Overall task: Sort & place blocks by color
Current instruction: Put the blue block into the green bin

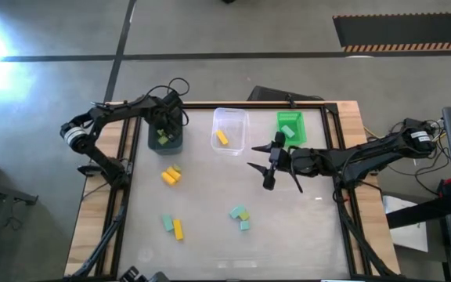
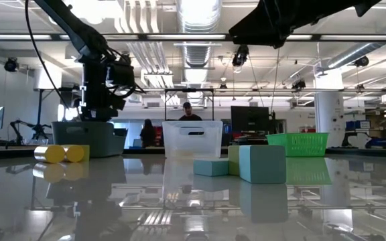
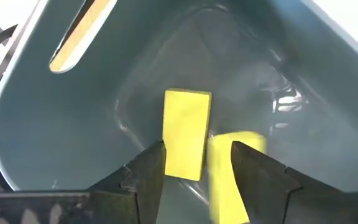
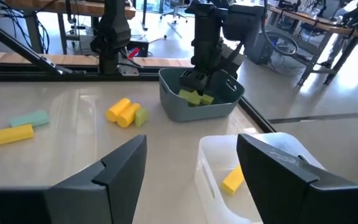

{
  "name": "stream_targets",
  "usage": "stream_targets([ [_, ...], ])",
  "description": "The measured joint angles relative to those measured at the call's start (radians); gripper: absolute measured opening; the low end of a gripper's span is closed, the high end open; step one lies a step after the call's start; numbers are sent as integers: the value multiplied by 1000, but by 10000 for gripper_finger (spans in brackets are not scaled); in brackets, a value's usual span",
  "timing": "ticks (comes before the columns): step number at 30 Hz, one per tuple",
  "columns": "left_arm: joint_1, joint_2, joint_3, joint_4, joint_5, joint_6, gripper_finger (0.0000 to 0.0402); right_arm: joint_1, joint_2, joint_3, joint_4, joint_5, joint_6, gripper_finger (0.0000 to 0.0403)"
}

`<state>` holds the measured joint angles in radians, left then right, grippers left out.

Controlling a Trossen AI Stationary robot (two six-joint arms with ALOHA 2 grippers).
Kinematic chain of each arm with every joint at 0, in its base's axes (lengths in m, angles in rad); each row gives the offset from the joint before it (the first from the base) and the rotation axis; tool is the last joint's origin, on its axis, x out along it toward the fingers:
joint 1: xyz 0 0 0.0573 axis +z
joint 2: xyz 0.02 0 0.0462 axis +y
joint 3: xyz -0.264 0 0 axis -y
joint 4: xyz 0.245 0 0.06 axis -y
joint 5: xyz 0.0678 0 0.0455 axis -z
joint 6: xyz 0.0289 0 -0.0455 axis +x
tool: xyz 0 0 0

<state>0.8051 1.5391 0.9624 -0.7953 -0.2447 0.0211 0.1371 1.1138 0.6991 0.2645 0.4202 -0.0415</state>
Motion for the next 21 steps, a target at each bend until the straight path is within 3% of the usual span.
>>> stream_targets([
  [9, -66, -132, 10, 2, 0, 11, 170, 1, 0, 1, -70, -17, 148, 240],
  [13, -161, -253, 5, 46, 0, -2, 170, 3, 0, 19, -153, -96, 227, 240],
  [21, -416, -476, -65, 333, 1, -67, 171, 15, 0, 65, -297, -166, 305, 240],
])
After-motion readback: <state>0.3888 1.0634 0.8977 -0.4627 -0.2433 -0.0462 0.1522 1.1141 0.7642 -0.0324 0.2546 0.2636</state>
